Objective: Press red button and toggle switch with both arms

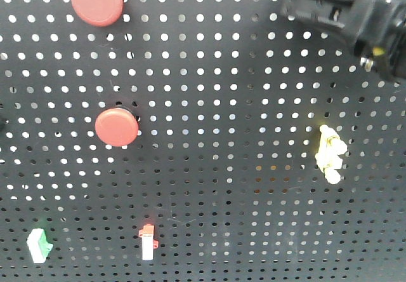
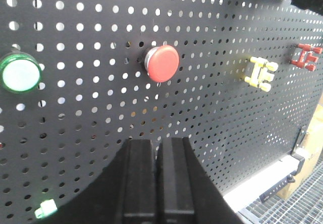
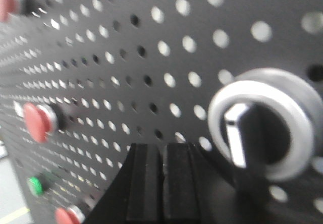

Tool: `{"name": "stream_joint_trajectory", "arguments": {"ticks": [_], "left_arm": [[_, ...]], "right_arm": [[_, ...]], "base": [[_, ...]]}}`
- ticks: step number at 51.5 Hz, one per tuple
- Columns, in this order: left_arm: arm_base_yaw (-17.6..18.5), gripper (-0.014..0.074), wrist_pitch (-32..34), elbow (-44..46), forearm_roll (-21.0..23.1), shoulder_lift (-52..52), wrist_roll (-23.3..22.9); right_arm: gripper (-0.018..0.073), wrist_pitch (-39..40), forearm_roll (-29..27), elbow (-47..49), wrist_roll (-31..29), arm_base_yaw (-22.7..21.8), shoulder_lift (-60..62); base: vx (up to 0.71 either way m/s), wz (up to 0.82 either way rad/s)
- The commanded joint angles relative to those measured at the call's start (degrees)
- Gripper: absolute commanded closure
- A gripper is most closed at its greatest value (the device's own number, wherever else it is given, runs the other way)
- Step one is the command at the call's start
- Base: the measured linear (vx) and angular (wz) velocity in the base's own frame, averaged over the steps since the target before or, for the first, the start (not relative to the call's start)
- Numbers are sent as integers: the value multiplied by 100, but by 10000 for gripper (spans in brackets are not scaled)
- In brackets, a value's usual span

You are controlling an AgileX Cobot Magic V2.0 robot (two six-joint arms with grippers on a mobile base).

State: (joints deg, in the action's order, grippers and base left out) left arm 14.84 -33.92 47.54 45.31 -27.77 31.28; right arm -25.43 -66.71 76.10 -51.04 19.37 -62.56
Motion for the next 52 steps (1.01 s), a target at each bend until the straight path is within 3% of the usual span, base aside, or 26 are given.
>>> {"name": "stream_joint_trajectory", "arguments": {"ticks": [1, 11, 33, 52], "left_arm": [[5, 594, 305, 136, 231, -35, -51], [5, 594, 287, 136, 231, -35, -56], [5, 594, 195, 136, 231, -35, -88], [5, 594, 151, 136, 237, -35, -93]], "right_arm": [[562, 560, 606, 194, 480, -20, 228], [562, 690, 1554, 194, 1302, -20, 427], [562, 774, 1898, 194, 1786, -294, 471], [562, 570, 2172, 194, 2005, -995, 476]], "base": [[0, 0], [0, 0], [0, 0], [0, 0]]}}
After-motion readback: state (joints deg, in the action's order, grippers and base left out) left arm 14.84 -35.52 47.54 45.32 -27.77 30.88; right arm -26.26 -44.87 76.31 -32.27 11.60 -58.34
